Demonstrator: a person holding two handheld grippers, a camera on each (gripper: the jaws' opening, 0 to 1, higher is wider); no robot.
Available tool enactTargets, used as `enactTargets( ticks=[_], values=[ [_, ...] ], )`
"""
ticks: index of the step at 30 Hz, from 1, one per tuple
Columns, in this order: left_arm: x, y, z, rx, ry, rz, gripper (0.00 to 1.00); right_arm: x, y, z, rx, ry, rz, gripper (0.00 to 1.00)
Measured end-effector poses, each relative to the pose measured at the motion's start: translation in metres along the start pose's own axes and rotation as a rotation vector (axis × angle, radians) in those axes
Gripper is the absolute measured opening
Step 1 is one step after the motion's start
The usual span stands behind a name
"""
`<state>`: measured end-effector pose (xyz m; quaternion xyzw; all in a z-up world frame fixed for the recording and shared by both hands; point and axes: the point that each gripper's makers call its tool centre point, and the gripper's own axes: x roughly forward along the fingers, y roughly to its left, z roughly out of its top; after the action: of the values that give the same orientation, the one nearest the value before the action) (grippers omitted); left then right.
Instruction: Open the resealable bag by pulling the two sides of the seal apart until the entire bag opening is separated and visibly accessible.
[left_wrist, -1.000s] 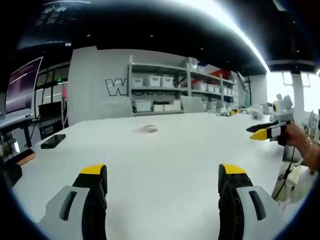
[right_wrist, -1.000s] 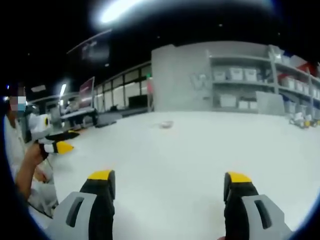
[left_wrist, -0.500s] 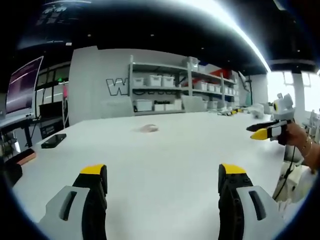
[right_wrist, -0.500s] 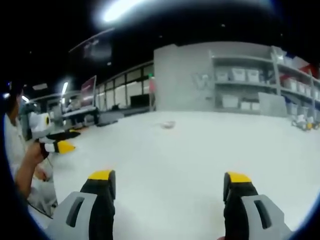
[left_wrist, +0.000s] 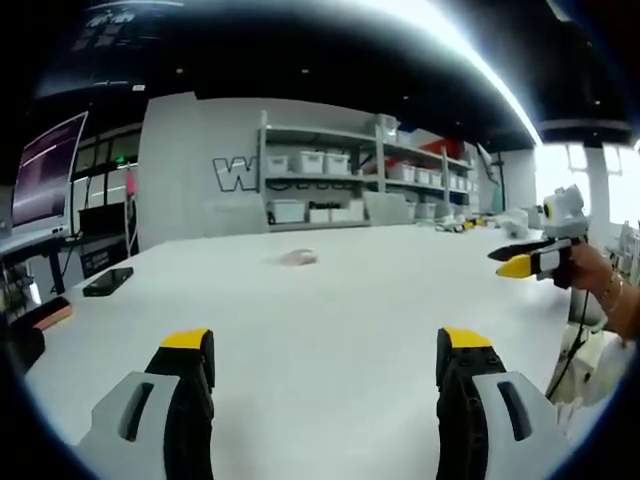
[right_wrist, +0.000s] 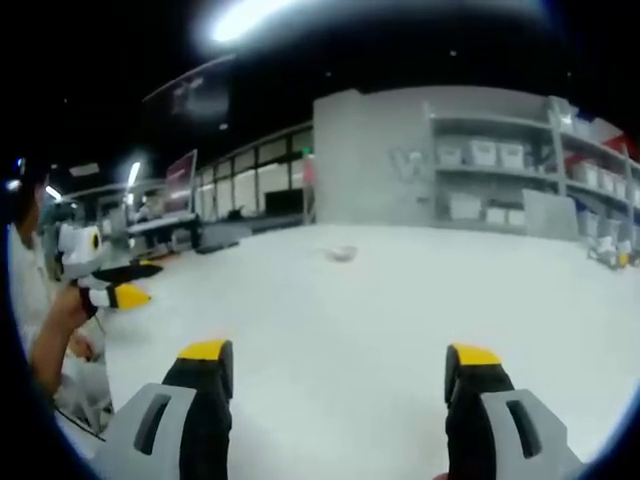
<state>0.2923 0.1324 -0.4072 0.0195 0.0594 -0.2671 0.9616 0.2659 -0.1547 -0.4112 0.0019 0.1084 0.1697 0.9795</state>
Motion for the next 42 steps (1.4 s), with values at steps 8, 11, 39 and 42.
enactTargets(
  ticks=[8,11,39,42],
  values=[
    [0.001,0.0,-0.002,-0.001,-0.001,-0.003,0.91,0.004,-0.001,0.004,-0.006,-0.007,-0.001,0.87],
    [0.001,0.0,-0.001,0.0,-0.002,-0.003,0.91,0.006,0.0,0.006,-0.01,-0.009,0.0,0.86],
    [0.002,0.0,0.004,0.002,-0.007,-0.01,0.91,0.031,0.005,0.025,-0.021,-0.024,0.019,0.85],
    [0.002,0.0,0.004,0.005,-0.002,-0.01,0.91,0.034,0.005,0.026,-0.022,-0.024,0.022,0.85]
  ],
)
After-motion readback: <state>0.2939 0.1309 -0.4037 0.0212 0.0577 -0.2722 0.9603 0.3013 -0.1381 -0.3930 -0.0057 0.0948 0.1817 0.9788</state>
